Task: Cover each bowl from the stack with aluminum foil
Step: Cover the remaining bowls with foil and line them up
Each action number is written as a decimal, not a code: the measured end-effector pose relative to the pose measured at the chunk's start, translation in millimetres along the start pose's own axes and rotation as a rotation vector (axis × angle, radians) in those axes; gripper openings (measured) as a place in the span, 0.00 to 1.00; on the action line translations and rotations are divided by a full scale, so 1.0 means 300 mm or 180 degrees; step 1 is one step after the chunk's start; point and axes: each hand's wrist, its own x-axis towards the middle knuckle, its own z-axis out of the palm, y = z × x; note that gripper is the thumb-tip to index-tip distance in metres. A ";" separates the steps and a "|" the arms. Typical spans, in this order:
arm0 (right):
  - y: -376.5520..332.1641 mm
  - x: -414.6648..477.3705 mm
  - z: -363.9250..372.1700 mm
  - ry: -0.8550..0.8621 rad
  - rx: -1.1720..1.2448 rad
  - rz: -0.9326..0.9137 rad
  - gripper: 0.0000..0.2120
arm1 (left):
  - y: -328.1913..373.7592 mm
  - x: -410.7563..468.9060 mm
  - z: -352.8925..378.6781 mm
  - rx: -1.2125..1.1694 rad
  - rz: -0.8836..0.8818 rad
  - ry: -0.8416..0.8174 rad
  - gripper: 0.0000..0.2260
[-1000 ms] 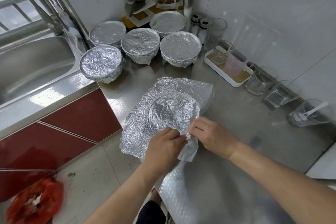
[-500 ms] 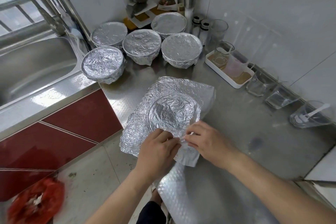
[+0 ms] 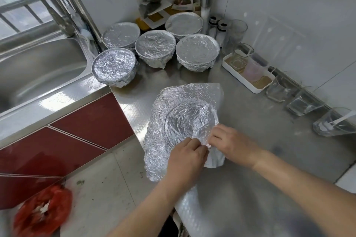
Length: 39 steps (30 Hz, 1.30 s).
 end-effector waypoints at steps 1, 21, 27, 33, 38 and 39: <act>0.021 -0.005 -0.010 -0.0034 0.0040 0.0028 0.11 | 0.026 0.010 0.011 -0.0050 -0.0140 0.0061 0.07; -0.031 -0.067 -0.004 0.0066 0.0731 0.0558 0.10 | 0.001 0.001 -0.006 -0.0417 -0.0143 0.0095 0.12; -0.046 -0.048 0.005 0.0184 0.0613 0.0627 0.06 | 0.043 0.017 -0.005 -0.0026 -0.0311 0.0088 0.12; -0.053 -0.046 0.014 0.0236 0.0292 0.0503 0.06 | 0.044 0.033 -0.005 0.0315 0.0071 -0.0093 0.11; -0.031 -0.047 0.002 0.0131 0.0292 0.0444 0.08 | 0.019 0.027 0.006 0.0042 0.0164 0.0061 0.09; -0.024 -0.045 -0.004 0.0123 0.0336 0.0438 0.08 | 0.008 0.016 0.001 -0.0073 0.0114 0.0092 0.10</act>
